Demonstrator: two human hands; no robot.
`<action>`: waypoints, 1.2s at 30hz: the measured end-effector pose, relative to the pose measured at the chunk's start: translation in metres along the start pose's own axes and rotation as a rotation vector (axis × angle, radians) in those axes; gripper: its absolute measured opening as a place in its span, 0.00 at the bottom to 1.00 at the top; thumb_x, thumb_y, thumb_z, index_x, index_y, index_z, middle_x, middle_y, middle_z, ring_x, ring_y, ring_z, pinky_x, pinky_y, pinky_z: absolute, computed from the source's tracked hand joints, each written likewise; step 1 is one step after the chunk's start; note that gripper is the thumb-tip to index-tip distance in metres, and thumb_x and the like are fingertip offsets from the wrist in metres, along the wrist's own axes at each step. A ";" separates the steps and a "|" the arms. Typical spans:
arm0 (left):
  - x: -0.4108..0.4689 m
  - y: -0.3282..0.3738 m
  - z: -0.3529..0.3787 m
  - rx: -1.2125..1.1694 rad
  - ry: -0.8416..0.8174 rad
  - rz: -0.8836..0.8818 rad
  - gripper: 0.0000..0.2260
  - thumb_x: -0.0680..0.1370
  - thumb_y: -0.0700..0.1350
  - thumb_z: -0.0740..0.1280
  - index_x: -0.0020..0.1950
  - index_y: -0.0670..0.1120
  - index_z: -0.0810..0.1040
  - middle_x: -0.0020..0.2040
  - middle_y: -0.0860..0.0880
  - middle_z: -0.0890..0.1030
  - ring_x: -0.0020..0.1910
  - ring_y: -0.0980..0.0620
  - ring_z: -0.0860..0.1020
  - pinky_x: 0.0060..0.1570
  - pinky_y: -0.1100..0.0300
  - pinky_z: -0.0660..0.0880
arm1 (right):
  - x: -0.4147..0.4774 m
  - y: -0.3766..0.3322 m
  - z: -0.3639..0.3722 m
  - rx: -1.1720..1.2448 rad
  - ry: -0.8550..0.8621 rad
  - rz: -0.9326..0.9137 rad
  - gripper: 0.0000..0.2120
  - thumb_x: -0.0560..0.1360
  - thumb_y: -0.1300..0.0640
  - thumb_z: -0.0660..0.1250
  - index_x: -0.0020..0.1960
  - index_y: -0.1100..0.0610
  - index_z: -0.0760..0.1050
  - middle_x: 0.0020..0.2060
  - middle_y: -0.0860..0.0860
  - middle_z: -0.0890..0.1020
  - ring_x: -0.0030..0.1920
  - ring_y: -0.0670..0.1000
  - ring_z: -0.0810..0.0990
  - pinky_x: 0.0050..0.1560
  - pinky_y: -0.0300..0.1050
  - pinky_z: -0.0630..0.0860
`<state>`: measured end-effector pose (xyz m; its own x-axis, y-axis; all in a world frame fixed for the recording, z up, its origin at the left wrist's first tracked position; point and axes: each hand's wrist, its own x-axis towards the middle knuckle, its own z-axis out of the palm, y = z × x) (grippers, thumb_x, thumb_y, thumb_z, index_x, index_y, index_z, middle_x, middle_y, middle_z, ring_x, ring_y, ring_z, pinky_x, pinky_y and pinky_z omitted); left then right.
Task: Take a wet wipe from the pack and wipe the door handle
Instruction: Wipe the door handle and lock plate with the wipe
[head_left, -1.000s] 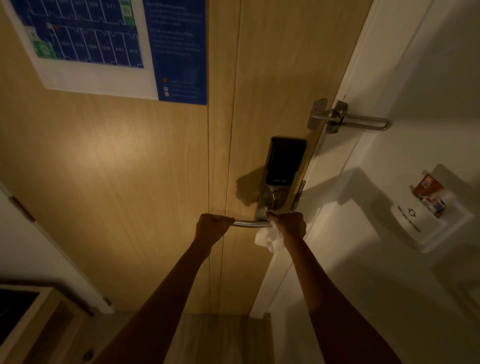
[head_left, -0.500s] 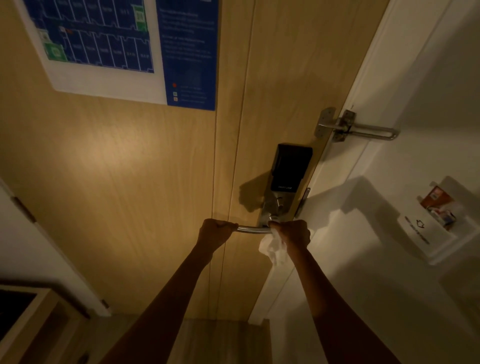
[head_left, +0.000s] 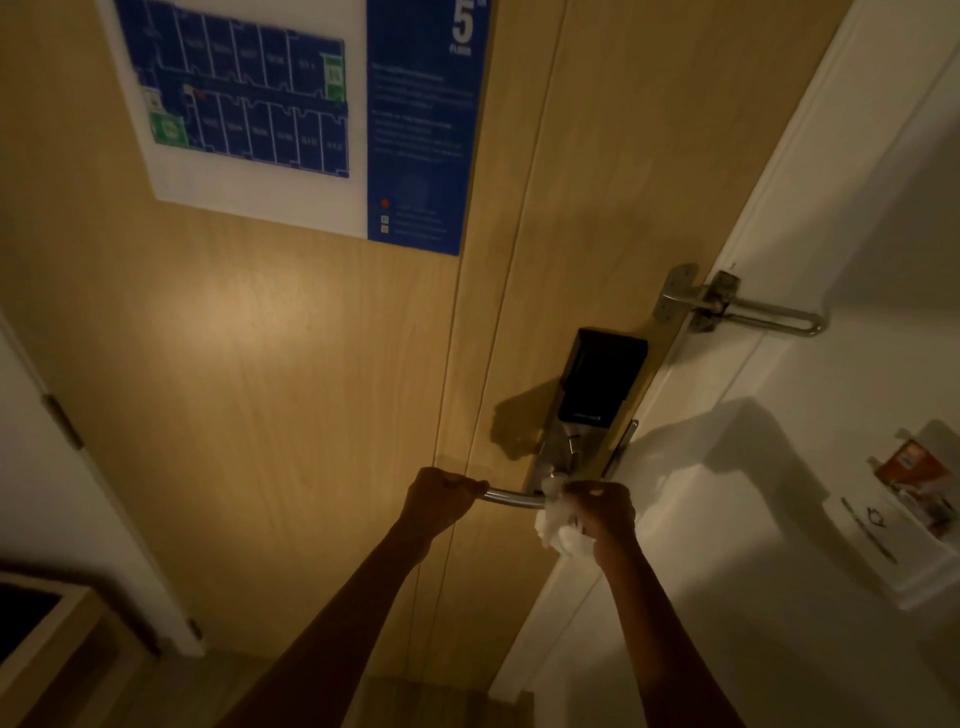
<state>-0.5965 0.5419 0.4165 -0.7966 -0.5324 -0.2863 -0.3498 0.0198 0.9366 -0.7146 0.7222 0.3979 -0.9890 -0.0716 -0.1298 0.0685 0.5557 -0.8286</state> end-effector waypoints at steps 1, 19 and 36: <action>0.000 0.000 0.000 0.003 -0.003 0.004 0.08 0.72 0.48 0.73 0.41 0.43 0.84 0.32 0.48 0.79 0.34 0.53 0.76 0.38 0.61 0.72 | 0.000 0.001 0.001 0.020 0.010 0.009 0.08 0.68 0.52 0.76 0.39 0.57 0.82 0.39 0.54 0.85 0.44 0.55 0.82 0.56 0.59 0.77; 0.003 -0.005 0.000 0.007 -0.010 0.009 0.12 0.73 0.51 0.72 0.42 0.41 0.84 0.33 0.46 0.79 0.34 0.52 0.76 0.40 0.58 0.73 | -0.001 -0.017 0.022 -0.056 0.034 0.047 0.22 0.75 0.48 0.69 0.58 0.66 0.76 0.50 0.60 0.83 0.52 0.59 0.81 0.47 0.45 0.73; 0.006 -0.009 0.002 0.005 -0.025 0.030 0.11 0.73 0.51 0.72 0.37 0.43 0.82 0.31 0.46 0.78 0.33 0.51 0.76 0.42 0.56 0.73 | -0.029 0.007 0.025 0.283 0.006 0.115 0.17 0.75 0.49 0.69 0.51 0.64 0.79 0.48 0.57 0.84 0.47 0.55 0.82 0.58 0.52 0.77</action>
<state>-0.5990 0.5401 0.4061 -0.8190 -0.5101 -0.2627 -0.3277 0.0399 0.9439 -0.6824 0.7074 0.3816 -0.9732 -0.0159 -0.2292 0.2134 0.3073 -0.9274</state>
